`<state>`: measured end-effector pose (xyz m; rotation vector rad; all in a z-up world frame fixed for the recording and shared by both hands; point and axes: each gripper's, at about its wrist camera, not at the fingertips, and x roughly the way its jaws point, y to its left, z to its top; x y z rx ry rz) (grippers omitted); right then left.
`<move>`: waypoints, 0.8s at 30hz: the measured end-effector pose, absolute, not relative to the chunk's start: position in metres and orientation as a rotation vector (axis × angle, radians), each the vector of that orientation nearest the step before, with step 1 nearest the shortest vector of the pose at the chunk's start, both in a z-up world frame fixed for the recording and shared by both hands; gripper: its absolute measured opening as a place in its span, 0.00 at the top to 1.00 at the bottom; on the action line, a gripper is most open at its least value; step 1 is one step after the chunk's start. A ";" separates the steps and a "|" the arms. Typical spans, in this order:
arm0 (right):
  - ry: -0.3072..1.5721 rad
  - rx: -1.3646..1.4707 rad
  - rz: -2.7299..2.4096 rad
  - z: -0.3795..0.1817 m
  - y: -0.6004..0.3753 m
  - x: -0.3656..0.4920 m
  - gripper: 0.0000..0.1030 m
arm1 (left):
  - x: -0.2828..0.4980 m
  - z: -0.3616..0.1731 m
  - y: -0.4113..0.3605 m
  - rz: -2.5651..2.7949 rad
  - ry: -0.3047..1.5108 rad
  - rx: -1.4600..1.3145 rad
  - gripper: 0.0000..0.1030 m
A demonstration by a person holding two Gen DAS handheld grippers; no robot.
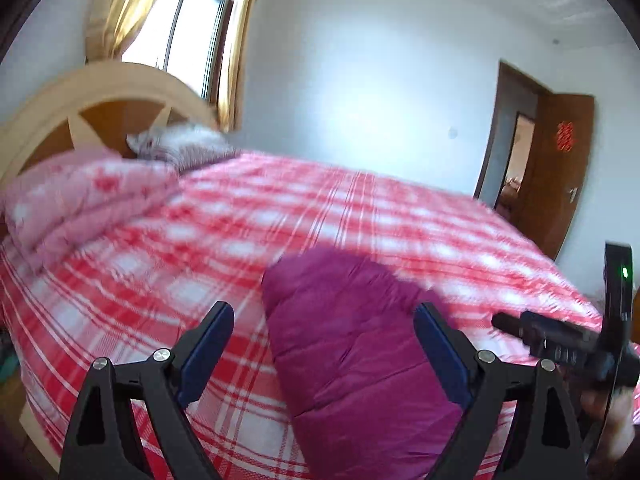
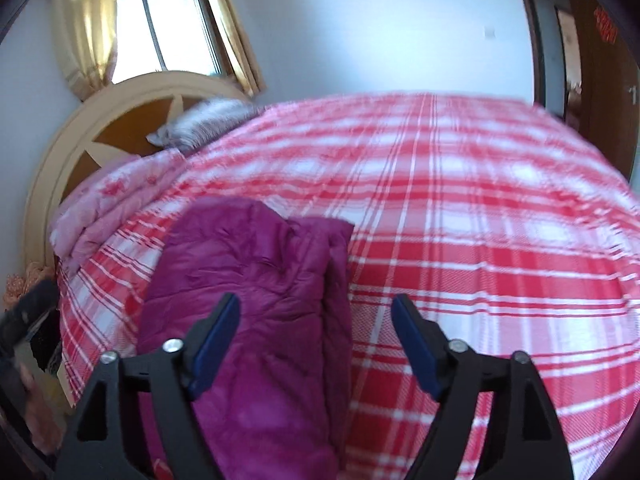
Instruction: Fold large clothes
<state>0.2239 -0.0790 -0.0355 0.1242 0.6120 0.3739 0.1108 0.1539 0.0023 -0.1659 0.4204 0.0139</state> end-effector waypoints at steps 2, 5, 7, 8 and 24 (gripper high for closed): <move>0.550 0.122 0.368 -0.021 -0.081 0.204 0.10 | 0.104 0.013 0.151 0.007 0.390 -0.163 0.11; 0.478 0.101 0.368 -0.002 -0.080 0.183 0.07 | 0.096 0.025 0.148 -0.005 0.357 -0.152 0.11; 0.445 0.095 0.363 0.008 -0.080 0.175 0.06 | 0.094 0.028 0.147 -0.004 0.343 -0.139 0.11; 0.434 0.097 0.361 0.012 -0.081 0.172 0.06 | 0.092 0.029 0.148 -0.006 0.340 -0.139 0.11; 0.357 0.115 0.364 0.032 -0.085 0.144 0.02 | 0.085 0.032 0.148 -0.009 0.329 -0.150 0.11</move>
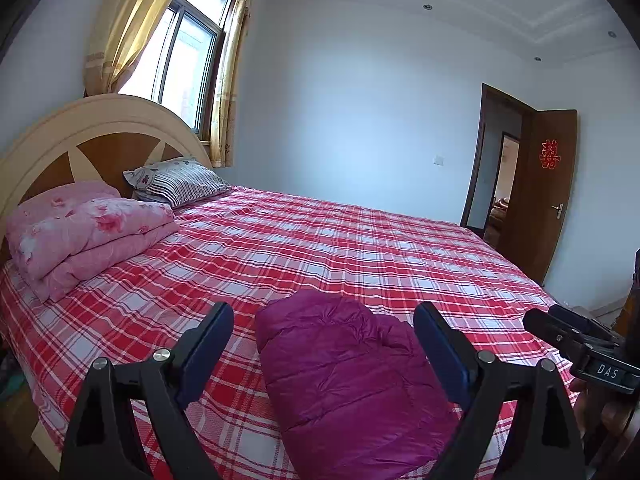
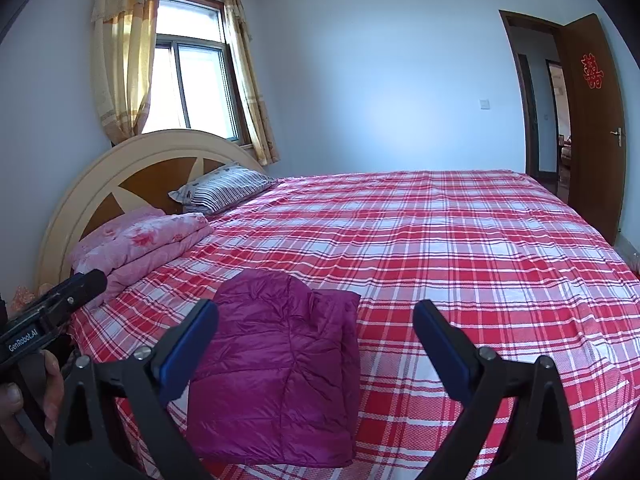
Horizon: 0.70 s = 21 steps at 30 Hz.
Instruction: Fold large clothes
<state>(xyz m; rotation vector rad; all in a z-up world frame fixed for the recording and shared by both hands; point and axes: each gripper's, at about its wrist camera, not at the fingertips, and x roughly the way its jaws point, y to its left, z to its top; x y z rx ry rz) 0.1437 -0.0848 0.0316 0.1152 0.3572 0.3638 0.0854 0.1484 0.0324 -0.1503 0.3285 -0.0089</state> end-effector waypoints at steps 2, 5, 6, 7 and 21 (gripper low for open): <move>0.347 0.116 0.366 0.033 -0.085 0.140 0.02 | 0.086 0.032 0.148 -0.010 0.331 -0.150 0.11; 0.339 0.114 0.366 0.035 -0.084 0.138 0.01 | 0.087 0.031 0.149 -0.010 0.336 -0.154 0.11; 0.337 0.113 0.367 0.035 -0.084 0.137 0.01 | 0.087 0.030 0.149 -0.009 0.338 -0.155 0.11; 0.336 0.112 0.368 0.036 -0.084 0.137 0.01 | 0.087 0.030 0.149 -0.010 0.339 -0.155 0.11; 0.312 0.108 0.375 0.041 -0.083 0.129 0.01 | 0.085 0.033 0.150 -0.014 0.336 -0.158 0.11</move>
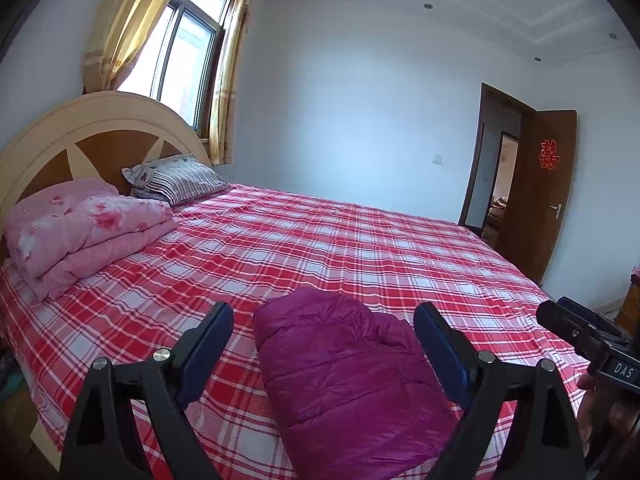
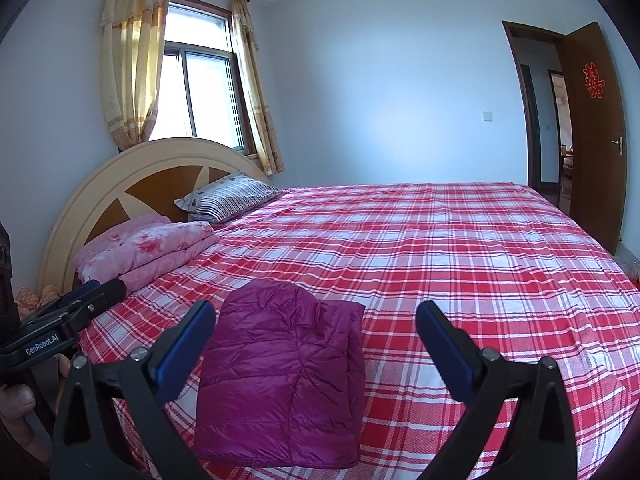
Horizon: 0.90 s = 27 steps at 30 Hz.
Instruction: Fold large clothes
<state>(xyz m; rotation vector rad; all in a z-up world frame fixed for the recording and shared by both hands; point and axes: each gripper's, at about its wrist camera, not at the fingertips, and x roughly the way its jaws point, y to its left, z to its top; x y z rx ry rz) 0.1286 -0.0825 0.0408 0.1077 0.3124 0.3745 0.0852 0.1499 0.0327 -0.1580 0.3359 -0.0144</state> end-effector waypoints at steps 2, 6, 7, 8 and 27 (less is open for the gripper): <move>0.306 0.108 0.377 0.041 -0.083 0.128 0.01 | 0.085 0.033 0.150 -0.016 0.336 -0.160 0.11; 0.303 0.108 0.380 0.042 -0.084 0.127 0.00 | 0.085 0.033 0.149 0.003 0.334 -0.150 0.11; 0.304 0.108 0.381 0.042 -0.084 0.127 0.00 | 0.085 0.032 0.149 0.008 0.335 -0.144 0.11; 0.304 0.107 0.381 0.042 -0.084 0.127 0.00 | 0.085 0.032 0.148 0.005 0.338 -0.142 0.11; 0.297 0.107 0.385 0.042 -0.084 0.128 0.00 | 0.085 0.037 0.154 0.056 0.345 -0.178 0.11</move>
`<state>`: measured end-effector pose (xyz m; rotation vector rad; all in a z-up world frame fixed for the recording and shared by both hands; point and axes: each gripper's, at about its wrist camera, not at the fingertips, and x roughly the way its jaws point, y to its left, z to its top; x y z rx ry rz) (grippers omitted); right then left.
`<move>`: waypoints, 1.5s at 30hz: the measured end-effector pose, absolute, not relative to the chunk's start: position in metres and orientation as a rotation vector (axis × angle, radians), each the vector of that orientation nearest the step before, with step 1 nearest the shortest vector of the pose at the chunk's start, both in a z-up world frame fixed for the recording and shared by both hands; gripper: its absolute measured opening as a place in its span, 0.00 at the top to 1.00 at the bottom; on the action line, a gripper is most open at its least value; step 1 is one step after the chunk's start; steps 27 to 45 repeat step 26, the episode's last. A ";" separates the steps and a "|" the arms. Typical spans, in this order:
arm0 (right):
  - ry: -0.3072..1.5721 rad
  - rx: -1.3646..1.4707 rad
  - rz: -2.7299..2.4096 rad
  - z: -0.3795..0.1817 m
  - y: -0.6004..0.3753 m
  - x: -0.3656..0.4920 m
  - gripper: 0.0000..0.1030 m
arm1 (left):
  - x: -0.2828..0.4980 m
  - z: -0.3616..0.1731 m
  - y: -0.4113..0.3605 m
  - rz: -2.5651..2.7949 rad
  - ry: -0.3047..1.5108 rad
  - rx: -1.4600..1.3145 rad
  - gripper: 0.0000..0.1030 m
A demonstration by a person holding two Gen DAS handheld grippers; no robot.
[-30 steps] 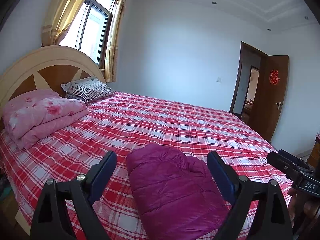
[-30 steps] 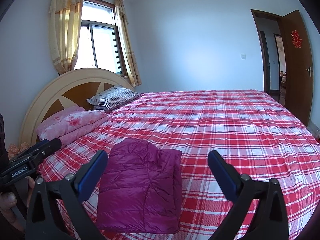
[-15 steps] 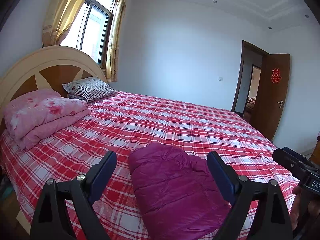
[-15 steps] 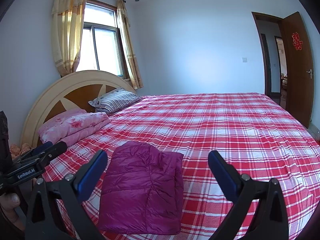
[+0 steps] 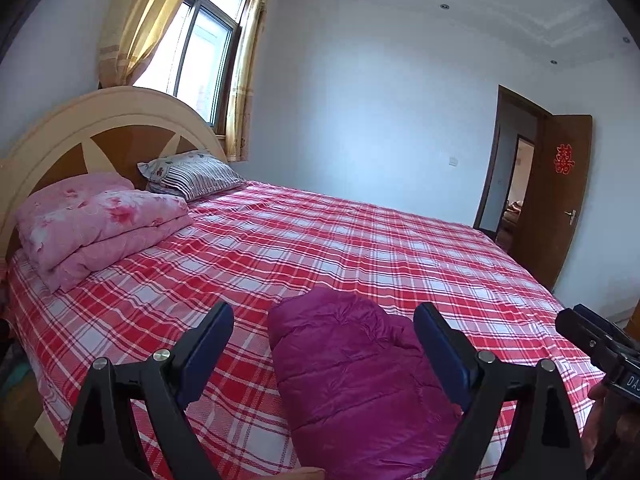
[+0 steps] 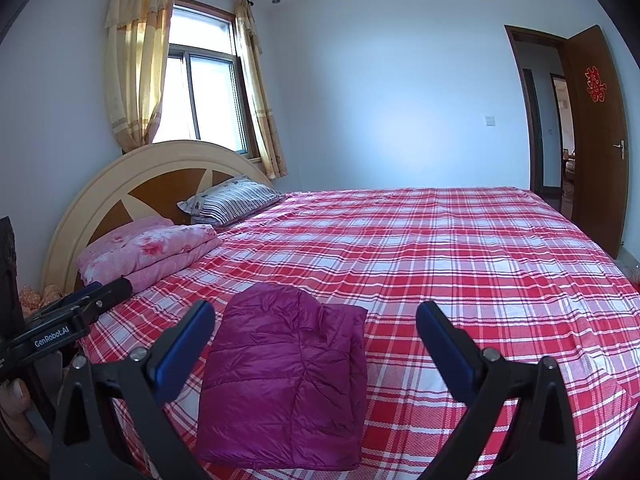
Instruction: Fold large clothes
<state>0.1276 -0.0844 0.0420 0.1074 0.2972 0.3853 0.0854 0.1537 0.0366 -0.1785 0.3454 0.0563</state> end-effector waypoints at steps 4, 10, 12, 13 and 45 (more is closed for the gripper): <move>0.287 0.107 0.392 0.043 -0.086 0.126 0.00 | 0.085 0.038 0.155 0.065 0.344 -0.178 0.11; 0.295 0.103 0.399 0.039 -0.085 0.126 0.00 | 0.087 0.038 0.158 0.070 0.347 -0.188 0.10; 0.301 0.098 0.402 0.037 -0.084 0.126 0.00 | 0.087 0.037 0.158 0.074 0.349 -0.185 0.10; 0.302 0.095 0.404 0.036 -0.083 0.126 0.00 | 0.088 0.037 0.158 0.076 0.351 -0.183 0.09; 0.318 0.080 0.416 0.032 -0.078 0.124 0.00 | 0.088 0.032 0.158 0.103 0.334 -0.145 0.08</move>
